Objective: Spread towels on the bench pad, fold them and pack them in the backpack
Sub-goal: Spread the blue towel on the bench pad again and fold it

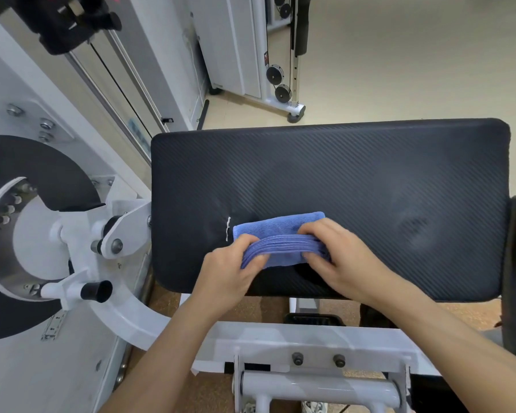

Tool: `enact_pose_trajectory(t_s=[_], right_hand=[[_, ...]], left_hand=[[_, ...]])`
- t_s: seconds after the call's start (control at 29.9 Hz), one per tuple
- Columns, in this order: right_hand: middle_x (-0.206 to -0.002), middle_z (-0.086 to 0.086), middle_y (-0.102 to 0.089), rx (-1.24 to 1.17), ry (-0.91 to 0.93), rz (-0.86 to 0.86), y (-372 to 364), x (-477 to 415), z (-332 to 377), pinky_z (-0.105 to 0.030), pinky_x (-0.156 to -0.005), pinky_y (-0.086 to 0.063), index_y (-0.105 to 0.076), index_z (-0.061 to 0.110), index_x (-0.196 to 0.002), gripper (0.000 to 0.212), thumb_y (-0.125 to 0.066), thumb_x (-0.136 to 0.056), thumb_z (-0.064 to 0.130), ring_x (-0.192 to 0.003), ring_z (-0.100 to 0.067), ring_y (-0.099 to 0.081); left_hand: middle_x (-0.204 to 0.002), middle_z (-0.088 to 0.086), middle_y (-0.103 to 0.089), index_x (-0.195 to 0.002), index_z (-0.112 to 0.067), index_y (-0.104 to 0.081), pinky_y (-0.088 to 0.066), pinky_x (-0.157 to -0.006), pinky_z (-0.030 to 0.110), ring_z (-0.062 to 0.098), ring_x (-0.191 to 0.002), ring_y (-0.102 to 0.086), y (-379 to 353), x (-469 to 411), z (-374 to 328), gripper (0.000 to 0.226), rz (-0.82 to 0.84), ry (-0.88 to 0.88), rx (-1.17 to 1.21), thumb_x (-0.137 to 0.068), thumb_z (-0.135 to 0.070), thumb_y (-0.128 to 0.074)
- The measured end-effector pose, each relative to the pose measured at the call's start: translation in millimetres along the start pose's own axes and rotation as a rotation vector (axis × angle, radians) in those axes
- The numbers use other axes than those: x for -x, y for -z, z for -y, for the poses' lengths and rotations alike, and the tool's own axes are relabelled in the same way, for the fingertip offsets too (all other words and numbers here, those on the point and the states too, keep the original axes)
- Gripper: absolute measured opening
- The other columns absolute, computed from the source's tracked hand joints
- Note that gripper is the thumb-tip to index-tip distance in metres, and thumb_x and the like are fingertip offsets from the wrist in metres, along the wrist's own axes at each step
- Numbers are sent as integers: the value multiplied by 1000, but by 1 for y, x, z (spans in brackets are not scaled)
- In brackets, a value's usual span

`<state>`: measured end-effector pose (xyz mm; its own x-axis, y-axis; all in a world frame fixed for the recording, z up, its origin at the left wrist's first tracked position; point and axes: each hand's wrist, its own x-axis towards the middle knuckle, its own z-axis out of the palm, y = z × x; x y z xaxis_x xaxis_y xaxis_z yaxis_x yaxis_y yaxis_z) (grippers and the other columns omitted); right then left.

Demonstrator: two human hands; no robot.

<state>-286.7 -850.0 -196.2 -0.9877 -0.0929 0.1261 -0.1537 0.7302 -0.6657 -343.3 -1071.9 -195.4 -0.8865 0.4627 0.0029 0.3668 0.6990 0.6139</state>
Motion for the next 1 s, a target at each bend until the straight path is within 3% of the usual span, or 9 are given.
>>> enact_pose_trajectory(t_s=[0.1, 0.23, 0.4, 0.54, 0.64, 0.8, 0.9, 1.0], right_hand=[[-95, 7, -58, -60, -66, -78, 0, -2, -5, -26, -75, -45, -59, 22, -108, 19, -64, -90, 17, -86, -9, -55], [-97, 11, -64, -67, -142, -164, -3, -12, -6, -11, -77, -38, -62, 18, -109, 19, -64, -91, 23, -87, -4, -56], [-91, 10, -64, 4, -218, -261, -5, -22, 0, -22, -75, -40, -64, 18, -105, 20, -67, -88, 28, -82, -7, -56], [-96, 7, -51, 24, -312, -311, -6, -24, 2, -32, -76, -49, -64, 25, -114, 32, -70, -85, 35, -77, -10, -54], [-104, 11, -44, 145, -328, -254, -6, -23, 1, -29, -72, -45, -62, 29, -125, 41, -64, -87, 45, -87, -9, -51], [-115, 10, -43, 143, -343, -142, 2, -27, -3, -28, -80, -40, -57, 27, -132, 50, -65, -87, 46, -112, -13, -45], [-116, 11, -45, 123, -342, -52, 10, -30, -1, -28, -82, -38, -58, 29, -119, 39, -70, -84, 42, -110, -11, -41], [-105, 12, -49, 74, -312, 55, 20, -31, 2, -30, -79, -40, -54, 28, -100, 30, -74, -79, 34, -101, -10, -42]], left_hand=[[-76, -14, -65, -101, -23, -68, -47, -60, 14, 3, -73, -62, -4, -7, 2, 20, -71, 127, 153, -90, -39, -63], [-74, -11, -65, -94, -18, -72, -42, -57, 9, 6, -69, -62, -10, -16, 0, 26, -139, 223, 192, -89, -42, -64], [-76, -10, -66, -88, -19, -67, -49, -60, 21, 8, -72, -64, -7, -29, -7, 30, -189, 330, 166, -82, -49, -69], [-93, -6, -66, -114, -25, -65, -55, -71, 32, 12, -82, -64, -1, -30, -8, 45, -246, 193, -72, -82, -56, -65], [-90, -8, -54, -112, -28, -68, -48, -62, 27, 8, -78, -55, 4, -29, 2, 48, -214, 174, -188, -81, -64, -59], [-94, -10, -51, -93, -22, -63, -42, -62, 18, 6, -78, -54, 1, -32, 11, 34, -164, 91, -21, -81, -54, -65], [-83, -8, -58, -90, -21, -55, -50, -58, 25, 9, -73, -59, -2, -27, 8, 28, -111, 99, 78, -83, -45, -69], [-82, -7, -62, -93, -22, -54, -54, -60, 25, 9, -73, -63, -1, -22, 5, 31, -57, 209, 220, -79, -37, -77]])
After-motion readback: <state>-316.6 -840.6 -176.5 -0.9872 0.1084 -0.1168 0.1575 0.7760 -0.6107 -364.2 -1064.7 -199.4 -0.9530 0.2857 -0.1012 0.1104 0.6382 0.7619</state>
